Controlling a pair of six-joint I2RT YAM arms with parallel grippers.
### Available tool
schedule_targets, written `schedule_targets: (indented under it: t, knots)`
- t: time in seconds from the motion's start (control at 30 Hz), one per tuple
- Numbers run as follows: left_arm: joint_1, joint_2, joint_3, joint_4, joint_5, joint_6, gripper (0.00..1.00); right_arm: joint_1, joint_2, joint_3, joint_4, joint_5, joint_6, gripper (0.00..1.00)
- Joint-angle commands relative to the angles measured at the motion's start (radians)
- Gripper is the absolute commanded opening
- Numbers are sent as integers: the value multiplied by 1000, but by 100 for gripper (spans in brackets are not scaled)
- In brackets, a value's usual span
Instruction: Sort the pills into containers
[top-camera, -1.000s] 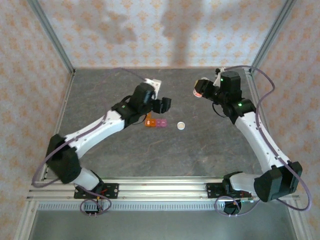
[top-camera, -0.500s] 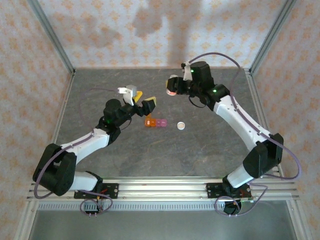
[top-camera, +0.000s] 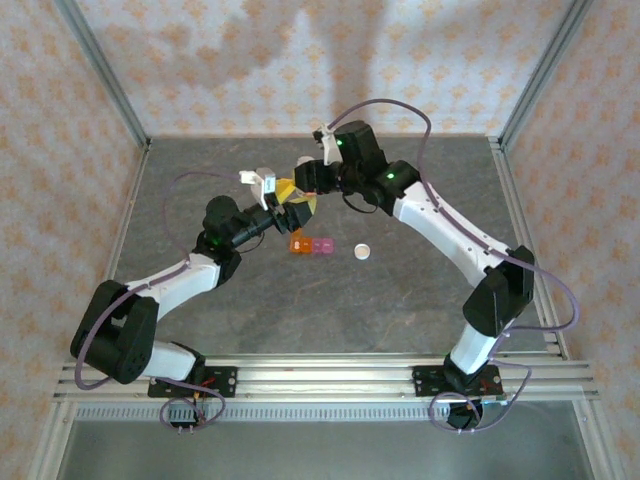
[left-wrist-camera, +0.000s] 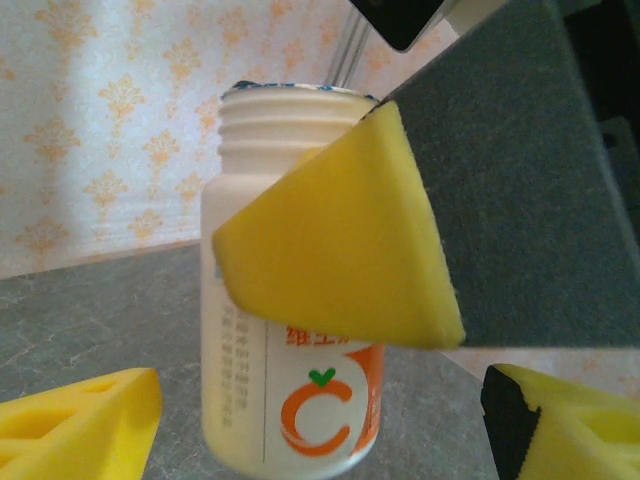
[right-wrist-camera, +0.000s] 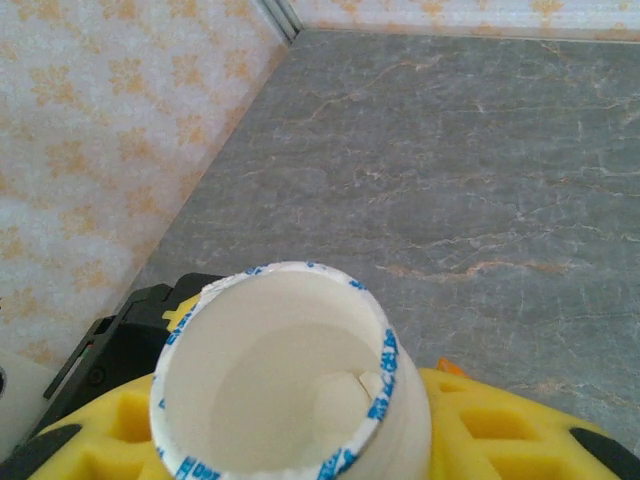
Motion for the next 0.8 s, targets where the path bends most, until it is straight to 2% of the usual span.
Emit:
schedule_targets:
  t: [0.0, 0.57, 0.77]
  knots:
    - [3, -17, 36, -57, 26, 71, 81, 13, 6, 37, -8, 17, -15, 27]
    - [4, 34, 101, -104, 60, 63, 67, 33, -37, 3, 0, 0, -4, 27]
    - [4, 48, 74, -71, 59, 41, 67, 33, -49, -11, 12, -5, 1, 27]
